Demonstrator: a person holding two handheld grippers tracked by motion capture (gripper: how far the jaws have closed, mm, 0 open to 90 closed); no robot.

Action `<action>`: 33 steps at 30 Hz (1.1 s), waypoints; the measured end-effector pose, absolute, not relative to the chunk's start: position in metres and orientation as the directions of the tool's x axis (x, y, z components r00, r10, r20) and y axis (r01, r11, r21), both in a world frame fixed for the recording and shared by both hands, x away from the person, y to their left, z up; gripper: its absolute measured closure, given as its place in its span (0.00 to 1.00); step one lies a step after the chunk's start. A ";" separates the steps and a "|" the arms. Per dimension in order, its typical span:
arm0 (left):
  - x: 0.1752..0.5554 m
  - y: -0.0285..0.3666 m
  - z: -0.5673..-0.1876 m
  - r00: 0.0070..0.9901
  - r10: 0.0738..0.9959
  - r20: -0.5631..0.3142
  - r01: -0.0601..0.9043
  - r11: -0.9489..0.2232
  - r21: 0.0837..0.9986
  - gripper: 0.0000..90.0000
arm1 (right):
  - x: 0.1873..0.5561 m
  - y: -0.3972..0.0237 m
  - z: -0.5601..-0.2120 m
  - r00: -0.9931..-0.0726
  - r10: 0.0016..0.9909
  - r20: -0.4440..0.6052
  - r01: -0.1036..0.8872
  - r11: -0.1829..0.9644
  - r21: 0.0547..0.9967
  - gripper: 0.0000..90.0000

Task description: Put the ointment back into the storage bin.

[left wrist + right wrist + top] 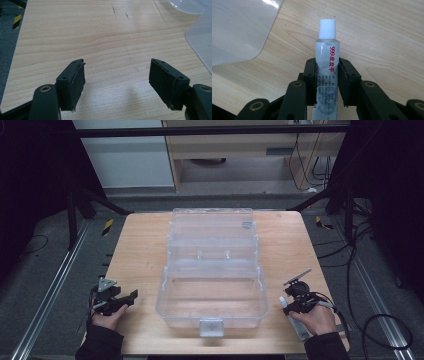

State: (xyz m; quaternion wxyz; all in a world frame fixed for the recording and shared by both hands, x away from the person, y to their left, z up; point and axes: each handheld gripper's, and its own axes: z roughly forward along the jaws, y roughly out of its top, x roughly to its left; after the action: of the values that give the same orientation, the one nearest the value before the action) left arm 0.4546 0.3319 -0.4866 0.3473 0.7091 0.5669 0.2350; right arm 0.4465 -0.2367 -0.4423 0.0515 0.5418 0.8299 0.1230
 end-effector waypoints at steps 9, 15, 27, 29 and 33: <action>0.455 0.332 -0.487 0.255 0.965 -0.066 0.641 -0.118 0.758 0.33 | 0.443 -0.245 -0.421 -0.441 0.894 0.077 0.839 0.380 0.388 0.77; 0.454 0.331 -0.487 0.269 0.961 -0.068 0.641 -0.125 0.758 0.35 | 0.442 -0.248 -0.411 -0.450 0.891 0.065 0.799 0.369 0.475 0.77; 0.455 0.330 -0.488 0.276 0.958 -0.072 0.642 -0.128 0.756 0.37 | 0.440 -0.246 -0.379 -0.515 0.857 0.037 0.669 0.374 0.643 0.77; 0.455 0.330 -0.488 0.275 0.959 -0.073 0.643 -0.127 0.755 0.37 | 0.440 -0.245 -0.375 -0.529 0.848 0.034 0.652 0.380 0.656 0.77; 0.455 0.330 -0.488 0.277 0.958 -0.075 0.643 -0.127 0.755 0.37 | 0.441 -0.241 -0.366 -0.568 0.823 0.020 0.605 0.402 0.687 0.77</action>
State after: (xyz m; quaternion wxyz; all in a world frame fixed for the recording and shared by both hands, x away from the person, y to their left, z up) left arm 0.4551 0.3302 -0.4877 0.3530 0.7167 0.5586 0.2229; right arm 0.4412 -0.2414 -0.3659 0.1638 0.4349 0.8209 0.3318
